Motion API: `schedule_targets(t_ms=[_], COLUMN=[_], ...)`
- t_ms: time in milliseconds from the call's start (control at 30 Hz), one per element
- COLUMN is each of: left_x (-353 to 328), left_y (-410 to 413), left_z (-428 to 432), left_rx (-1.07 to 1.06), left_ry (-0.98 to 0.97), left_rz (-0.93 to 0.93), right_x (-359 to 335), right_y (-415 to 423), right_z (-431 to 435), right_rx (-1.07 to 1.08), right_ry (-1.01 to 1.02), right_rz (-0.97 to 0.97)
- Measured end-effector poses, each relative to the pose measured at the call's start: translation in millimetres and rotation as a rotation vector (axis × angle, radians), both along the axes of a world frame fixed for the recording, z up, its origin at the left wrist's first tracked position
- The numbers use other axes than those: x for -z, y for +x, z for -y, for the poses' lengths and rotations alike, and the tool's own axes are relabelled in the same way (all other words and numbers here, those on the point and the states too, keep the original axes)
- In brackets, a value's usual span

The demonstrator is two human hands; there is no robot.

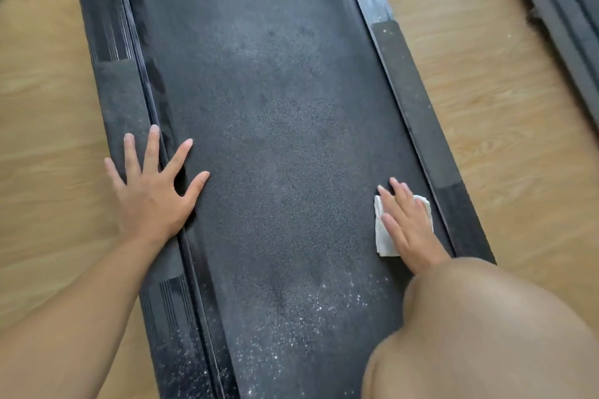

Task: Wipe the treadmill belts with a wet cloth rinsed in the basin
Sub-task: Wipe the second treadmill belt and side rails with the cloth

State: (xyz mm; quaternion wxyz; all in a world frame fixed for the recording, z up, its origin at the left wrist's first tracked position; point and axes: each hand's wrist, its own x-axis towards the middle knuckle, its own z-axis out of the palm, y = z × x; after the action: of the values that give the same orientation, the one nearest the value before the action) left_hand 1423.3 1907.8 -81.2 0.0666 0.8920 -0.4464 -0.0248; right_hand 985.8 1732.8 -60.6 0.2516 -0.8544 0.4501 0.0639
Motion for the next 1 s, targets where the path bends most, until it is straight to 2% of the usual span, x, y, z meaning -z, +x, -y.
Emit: schedule_targets(t_ms=[67, 133, 233, 333, 467, 533, 600, 667, 767, 833, 933, 1000], left_x=[1.7, 2.3, 2.1, 2.9, 5.2, 5.6, 6.0, 7.2, 8.0, 7.8, 7.7, 8.9], left_y=[-1.0, -1.2, 0.2, 1.1, 0.5, 1.4, 2.6, 2.8, 4.0, 3.7, 4.0, 3.4], left_z=[-0.5, 0.1, 0.2, 0.7, 1.2, 1.6, 1.2, 0.4, 0.3, 0.3, -1.6, -1.0], left_rx=[-0.007, -0.014, -0.024, -0.027, -0.022, -0.018, -0.015, -0.011, 0.001, 0.005, 0.001, 0.006], left_ry=[-0.011, -0.017, -0.008, -0.027, -0.02, -0.015, -0.011, -0.011, -0.019, -0.02, -0.021, -0.04], left_rz=[0.001, 0.003, 0.016, 0.014, 0.033, 0.035, 0.039, 0.055, 0.06, 0.059, 0.055, 0.053], right_x=[-4.1, -13.1, -39.3, -59.5, -101.1, -123.8, -151.9, -174.4, -165.2, -129.0, -69.6, -54.2], right_y=[-6.4, -4.0, 15.1, 42.7, 102.9, 131.4, 157.6, 175.5, 185.7, 178.4, 153.0, 142.0], right_z=[18.6, 33.5, 48.3, 76.3, 136.6, 172.5, 198.2, 212.8, 210.3, 201.6, 178.7, 171.6], right_rx=[-0.044, 0.015, 0.042, 0.053, 0.29, 0.285, 0.205, 0.102, 0.011, -0.066, -0.14, -0.08], right_ry=[-0.07, -0.111, 0.024, 0.187, 0.197, 0.06, -0.18, -0.392, -0.514, -0.433, -0.104, -0.1], right_rz=[0.04, -0.066, -0.222, -0.005, 0.424, 0.571, 0.602, 0.573, 0.401, 0.247, -0.098, -0.128])
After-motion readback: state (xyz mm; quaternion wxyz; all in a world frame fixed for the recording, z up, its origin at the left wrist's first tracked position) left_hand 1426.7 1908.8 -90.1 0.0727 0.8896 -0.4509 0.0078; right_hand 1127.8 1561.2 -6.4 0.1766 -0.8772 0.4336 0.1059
